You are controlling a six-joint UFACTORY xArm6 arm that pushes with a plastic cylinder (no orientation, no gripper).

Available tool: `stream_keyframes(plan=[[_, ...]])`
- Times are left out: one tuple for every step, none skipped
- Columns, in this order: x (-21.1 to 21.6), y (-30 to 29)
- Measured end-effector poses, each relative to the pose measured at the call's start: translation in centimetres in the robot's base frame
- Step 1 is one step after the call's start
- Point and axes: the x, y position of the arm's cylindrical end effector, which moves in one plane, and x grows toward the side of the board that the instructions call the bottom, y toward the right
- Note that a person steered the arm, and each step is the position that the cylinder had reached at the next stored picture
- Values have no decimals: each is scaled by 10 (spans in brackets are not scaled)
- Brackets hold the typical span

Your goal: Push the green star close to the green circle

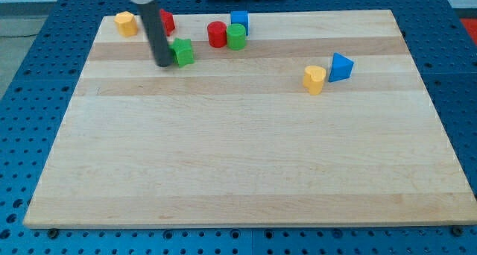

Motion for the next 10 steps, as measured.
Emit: stream_keyframes(plan=[[-12, 13], [-19, -34], [-34, -18], [-20, 26], [-12, 80], [-10, 87], [-15, 21], [-47, 4], [-57, 47], [-21, 68]])
